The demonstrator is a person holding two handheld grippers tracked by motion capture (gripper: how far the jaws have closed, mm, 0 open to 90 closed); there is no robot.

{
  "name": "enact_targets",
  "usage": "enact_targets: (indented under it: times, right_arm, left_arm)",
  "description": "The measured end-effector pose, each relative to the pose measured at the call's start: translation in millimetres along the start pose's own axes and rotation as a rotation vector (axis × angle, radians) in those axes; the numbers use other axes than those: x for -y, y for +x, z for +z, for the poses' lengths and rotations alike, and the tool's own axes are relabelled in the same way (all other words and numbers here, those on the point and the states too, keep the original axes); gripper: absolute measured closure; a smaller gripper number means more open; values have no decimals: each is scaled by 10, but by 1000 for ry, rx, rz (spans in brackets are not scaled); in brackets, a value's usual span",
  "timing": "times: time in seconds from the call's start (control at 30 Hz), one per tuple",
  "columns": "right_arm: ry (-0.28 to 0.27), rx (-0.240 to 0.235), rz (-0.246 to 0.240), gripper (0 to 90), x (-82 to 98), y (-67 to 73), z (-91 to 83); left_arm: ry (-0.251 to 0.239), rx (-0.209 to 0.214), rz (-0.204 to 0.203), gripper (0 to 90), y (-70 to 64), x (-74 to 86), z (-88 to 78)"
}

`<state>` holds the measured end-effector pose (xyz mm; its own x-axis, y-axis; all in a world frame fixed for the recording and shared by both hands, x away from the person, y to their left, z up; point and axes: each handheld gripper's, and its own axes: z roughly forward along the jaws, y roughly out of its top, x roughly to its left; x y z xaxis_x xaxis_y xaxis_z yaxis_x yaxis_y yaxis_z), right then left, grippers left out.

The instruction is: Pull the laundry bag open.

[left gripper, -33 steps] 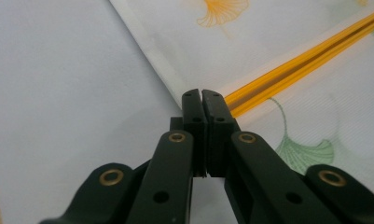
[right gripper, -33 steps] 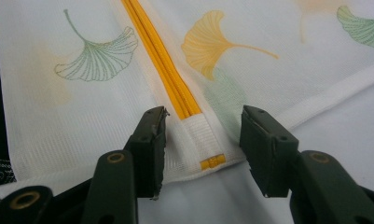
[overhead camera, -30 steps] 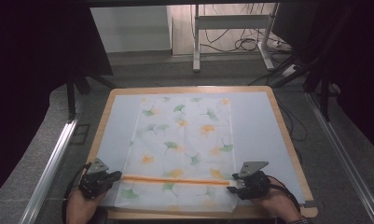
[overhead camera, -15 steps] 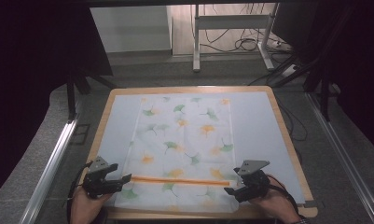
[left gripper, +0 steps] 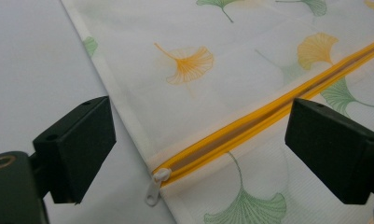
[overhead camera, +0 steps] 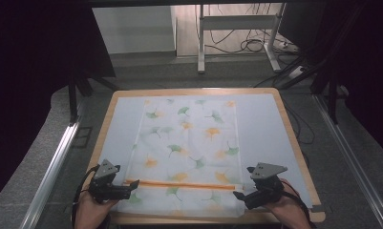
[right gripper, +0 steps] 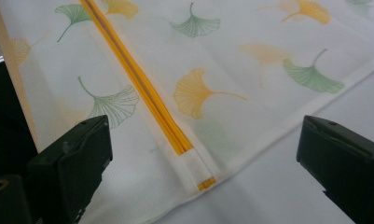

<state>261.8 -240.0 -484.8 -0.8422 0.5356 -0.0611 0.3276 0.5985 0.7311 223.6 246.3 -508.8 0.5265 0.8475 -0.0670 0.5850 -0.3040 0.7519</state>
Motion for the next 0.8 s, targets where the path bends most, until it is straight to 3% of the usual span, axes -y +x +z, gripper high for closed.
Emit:
enact_targets:
  times: [0.13,0.47,0.63,0.8]
  right_arm:
    - [-22,38,8,14,23,-14,-103]
    - [-42,123,50,12,235,-60,-322]
    - [-39,139,80,12,357,-74,-372]
    - [-17,146,97,9,410,-88,-370]
  left_arm:
    - [-5,-14,6,29,1,26,-54]
    - [-2,-55,8,26,99,162,-152]
    - [-18,-75,2,25,152,240,-187]
    - [0,-93,2,18,194,292,-158]
